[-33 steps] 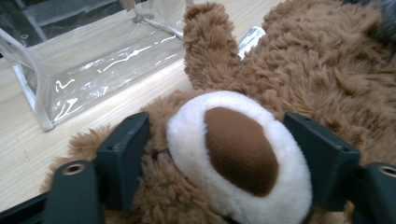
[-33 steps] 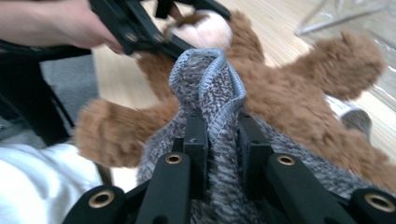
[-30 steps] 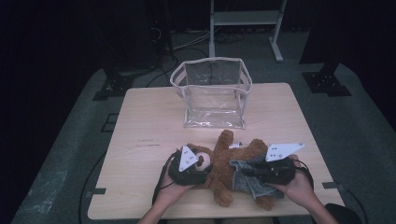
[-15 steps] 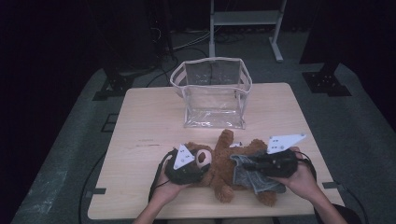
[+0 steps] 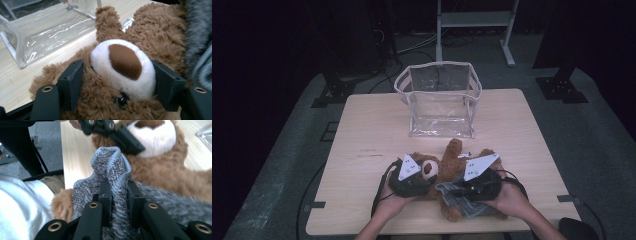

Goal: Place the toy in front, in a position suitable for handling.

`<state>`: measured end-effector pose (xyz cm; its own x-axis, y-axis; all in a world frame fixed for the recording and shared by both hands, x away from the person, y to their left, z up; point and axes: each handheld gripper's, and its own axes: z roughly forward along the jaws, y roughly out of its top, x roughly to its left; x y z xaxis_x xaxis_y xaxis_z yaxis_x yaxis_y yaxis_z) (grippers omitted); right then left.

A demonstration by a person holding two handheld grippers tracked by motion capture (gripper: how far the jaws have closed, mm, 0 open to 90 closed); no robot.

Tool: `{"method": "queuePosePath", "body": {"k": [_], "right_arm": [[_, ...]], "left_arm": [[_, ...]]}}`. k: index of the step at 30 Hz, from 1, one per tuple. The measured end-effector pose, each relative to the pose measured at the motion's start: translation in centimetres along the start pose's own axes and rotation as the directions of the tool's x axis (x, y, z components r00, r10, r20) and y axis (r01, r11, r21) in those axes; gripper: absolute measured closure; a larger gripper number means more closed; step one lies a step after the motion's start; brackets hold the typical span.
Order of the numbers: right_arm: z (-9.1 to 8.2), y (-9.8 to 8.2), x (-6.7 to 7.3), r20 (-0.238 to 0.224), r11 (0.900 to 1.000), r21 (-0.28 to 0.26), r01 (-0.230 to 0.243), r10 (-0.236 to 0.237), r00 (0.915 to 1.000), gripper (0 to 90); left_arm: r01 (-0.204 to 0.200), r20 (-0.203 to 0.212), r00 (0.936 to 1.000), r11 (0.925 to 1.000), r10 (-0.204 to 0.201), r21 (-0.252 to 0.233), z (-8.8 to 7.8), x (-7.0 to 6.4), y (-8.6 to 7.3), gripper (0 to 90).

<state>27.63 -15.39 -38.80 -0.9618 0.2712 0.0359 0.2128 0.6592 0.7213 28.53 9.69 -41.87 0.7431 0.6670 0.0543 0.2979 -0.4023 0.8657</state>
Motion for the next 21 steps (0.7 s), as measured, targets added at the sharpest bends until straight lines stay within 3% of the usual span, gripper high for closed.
{"method": "queuePosePath", "body": {"k": [5, 9, 11, 15, 18, 21], "right_arm": [[-2.1, -2.6, 0.2, 0.025, 0.999, -0.018, -0.035, 0.035, 0.9991, 76.4], [-3.9, -5.0, -0.3, 0.051, 0.995, -0.042, -0.092, 0.094, 0.9942, 76.4], [-4.8, -6.2, -0.8, 0.054, 0.989, -0.063, -0.137, 0.141, 0.9886, 76.4], [-5.9, -7.5, -1.3, 0.071, 0.979, -0.091, -0.181, 0.187, 0.9797, 76.3], [-6.9, -7.5, -1.7, 0.08, 0.967, -0.154, -0.203, 0.217, 0.9728, 75.9], [-7.5, -7.1, -2.7, 0.131, 0.95, -0.211, -0.231, 0.261, 0.9564, 75.7]], "left_arm": [[0.004, -0.002, 1.0, 1.0, -0.004, -0.001, 0.0, 0.0, 0.0, 30.8], [0.001, -0.007, 1.0, 1.0, -0.001, -0.002, -0.1, -0.1, -0.1, 30.6], [-0.004, -0.013, 0.9999, 1.0, 0.004, -0.005, -0.2, -0.3, -0.2, 30.4], [-0.027, -0.018, 0.9995, 0.9996, 0.027, 0.001, -0.6, -0.6, -0.4, 30.3], [-0.032, -0.019, 0.9993, 0.9995, 0.032, 0.002, -0.7, -0.8, -0.5, 30.2], [-0.034, -0.019, 0.9992, 0.9994, 0.034, 0.003, -0.7, -0.8, -0.6, 30.2]]}}
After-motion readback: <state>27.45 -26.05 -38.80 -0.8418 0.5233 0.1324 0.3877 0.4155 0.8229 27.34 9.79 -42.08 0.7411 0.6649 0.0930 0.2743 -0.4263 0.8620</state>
